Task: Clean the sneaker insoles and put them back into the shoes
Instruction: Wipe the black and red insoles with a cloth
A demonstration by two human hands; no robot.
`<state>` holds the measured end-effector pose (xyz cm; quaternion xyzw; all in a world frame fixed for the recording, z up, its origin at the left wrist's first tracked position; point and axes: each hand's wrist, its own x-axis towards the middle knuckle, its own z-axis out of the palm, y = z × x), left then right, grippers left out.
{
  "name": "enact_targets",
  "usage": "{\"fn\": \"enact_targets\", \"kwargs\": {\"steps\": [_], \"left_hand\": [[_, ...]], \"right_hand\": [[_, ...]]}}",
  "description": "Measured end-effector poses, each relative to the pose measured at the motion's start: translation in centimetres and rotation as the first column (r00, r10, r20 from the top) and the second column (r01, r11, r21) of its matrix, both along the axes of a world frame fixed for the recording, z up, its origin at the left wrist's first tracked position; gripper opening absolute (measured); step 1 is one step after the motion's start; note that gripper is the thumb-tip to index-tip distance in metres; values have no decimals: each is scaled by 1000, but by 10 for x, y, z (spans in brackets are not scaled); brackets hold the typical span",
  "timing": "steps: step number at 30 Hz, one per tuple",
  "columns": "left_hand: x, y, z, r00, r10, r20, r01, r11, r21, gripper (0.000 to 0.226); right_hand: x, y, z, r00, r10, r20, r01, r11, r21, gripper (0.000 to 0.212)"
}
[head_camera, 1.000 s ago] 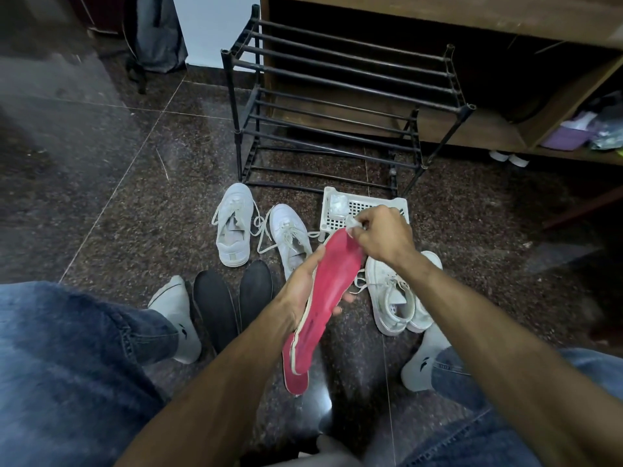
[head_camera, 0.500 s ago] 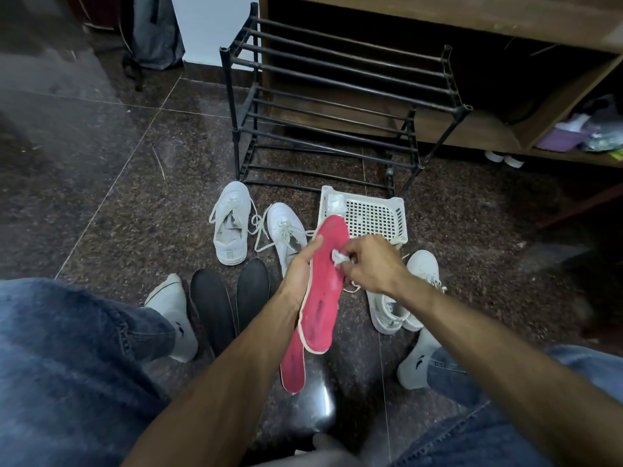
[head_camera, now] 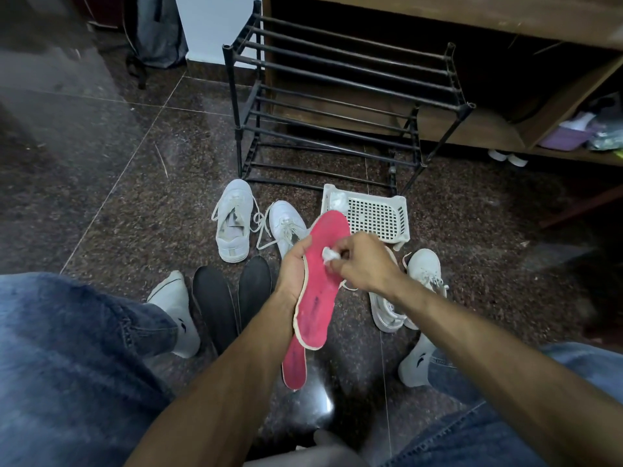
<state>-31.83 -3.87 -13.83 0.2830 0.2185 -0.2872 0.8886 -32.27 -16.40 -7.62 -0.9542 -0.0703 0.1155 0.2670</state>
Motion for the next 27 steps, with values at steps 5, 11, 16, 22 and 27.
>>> {"fn": "enact_targets", "kwargs": {"steps": [5, 11, 16, 22, 27], "left_hand": [[0, 9, -8, 995, 92, -31, -89, 993, 80, 46], [-3, 0, -4, 999, 45, 1, -45, 998, 51, 43], [6, 7, 2, 996, 91, -13, -89, 993, 72, 43], [3, 8, -4, 991, 124, -54, -119, 990, 81, 47], [-1, -1, 6, 998, 57, 4, -57, 997, 57, 41]], "right_hand": [[-43, 5, -22, 984, 37, -174, 26, 938, 345, 11], [-3, -7, -11, 994, -53, 96, 53, 999, 4, 20], [-16, 6, -16, 971, -191, -142, 230, 906, 354, 13], [-37, 5, -19, 994, -45, -101, 74, 951, 301, 13], [21, 0, -8, 974, -205, 98, 184, 965, 186, 12]]}}
